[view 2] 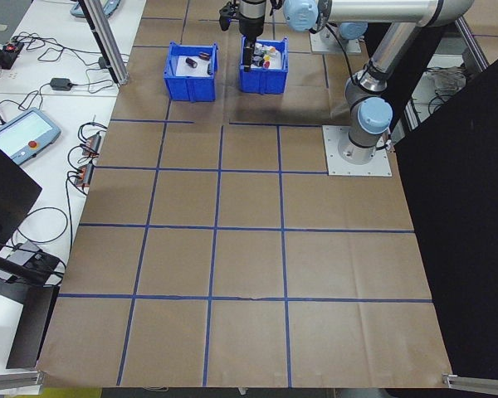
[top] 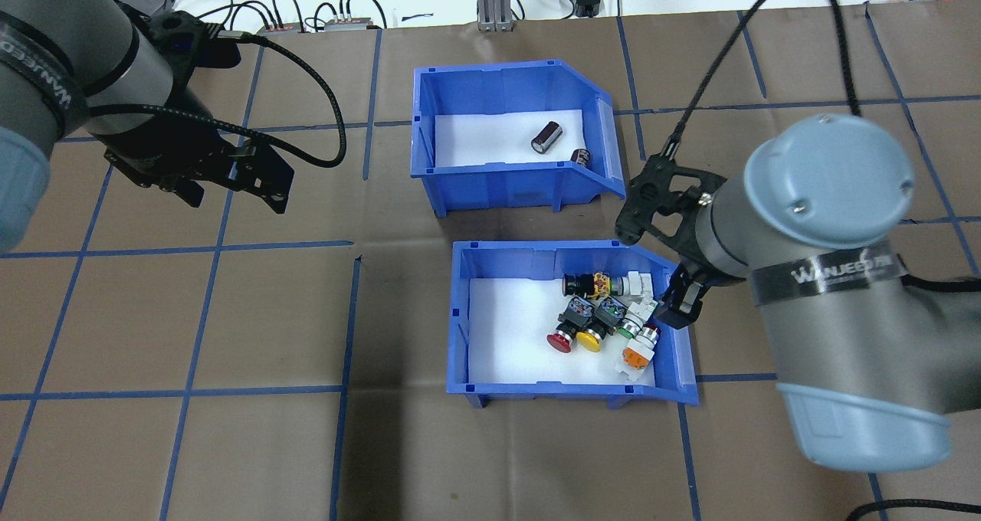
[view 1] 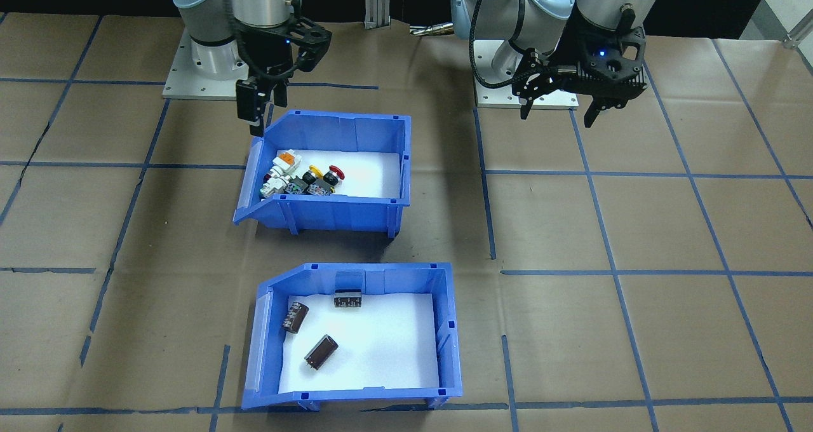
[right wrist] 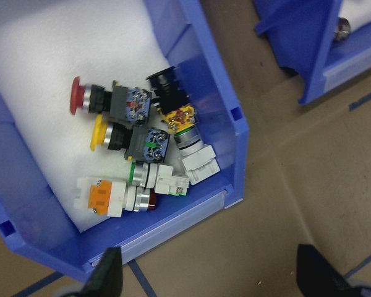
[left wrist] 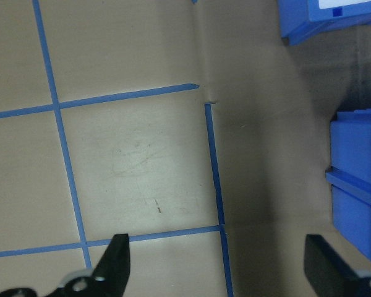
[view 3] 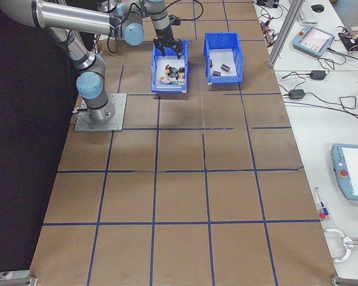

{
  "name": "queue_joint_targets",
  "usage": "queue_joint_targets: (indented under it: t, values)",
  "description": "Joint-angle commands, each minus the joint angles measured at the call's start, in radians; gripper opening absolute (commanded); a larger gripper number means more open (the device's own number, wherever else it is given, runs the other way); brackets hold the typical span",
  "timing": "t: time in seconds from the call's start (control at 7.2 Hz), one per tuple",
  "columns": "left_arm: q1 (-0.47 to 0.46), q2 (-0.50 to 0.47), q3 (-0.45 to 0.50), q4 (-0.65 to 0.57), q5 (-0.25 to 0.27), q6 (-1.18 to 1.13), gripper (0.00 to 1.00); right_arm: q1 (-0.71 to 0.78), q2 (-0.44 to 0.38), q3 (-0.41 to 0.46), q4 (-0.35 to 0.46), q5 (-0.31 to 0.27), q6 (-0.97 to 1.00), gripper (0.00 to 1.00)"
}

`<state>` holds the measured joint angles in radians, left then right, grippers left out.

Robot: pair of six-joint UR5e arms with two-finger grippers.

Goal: Place battery box in front

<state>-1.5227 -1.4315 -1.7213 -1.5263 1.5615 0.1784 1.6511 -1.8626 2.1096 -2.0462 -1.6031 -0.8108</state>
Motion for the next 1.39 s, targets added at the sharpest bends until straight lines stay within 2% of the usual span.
queue_joint_targets:
  t: [0.0, 0.28, 0.42, 0.56, 0.69, 1.11, 1.25]
  values:
    - [-0.001, -0.001, -0.003, 0.002, -0.003, 0.0, 1.0, -0.114, 0.016, -0.122, 0.117, 0.049, 0.341, 1.0]
    - [-0.001, -0.01, -0.003, 0.002, -0.003, 0.0, 1.0, -0.126, 0.13, -0.279, 0.223, 0.049, 0.6, 1.0]
    - [-0.001, -0.014, -0.003, 0.002, -0.003, 0.0, 1.0, -0.125, 0.194, -0.383, 0.336, 0.049, 0.701, 1.0]
    - [-0.001, -0.017, -0.003, 0.002, -0.004, 0.0, 1.0, -0.12, 0.244, -0.455, 0.401, 0.051, 0.817, 1.0]
    - [-0.001, -0.018, -0.003, 0.002, -0.004, -0.002, 1.0, -0.113, 0.269, -0.47, 0.403, 0.054, 0.911, 1.0]
    - [-0.001, -0.021, -0.003, 0.002, -0.004, -0.014, 1.0, -0.113, 0.314, -0.49, 0.383, 0.049, 0.92, 1.0]
    - [-0.001, -0.021, -0.003, 0.002, -0.004, -0.014, 1.0, -0.111, 0.338, -0.538, 0.397, 0.052, 0.921, 1.0]
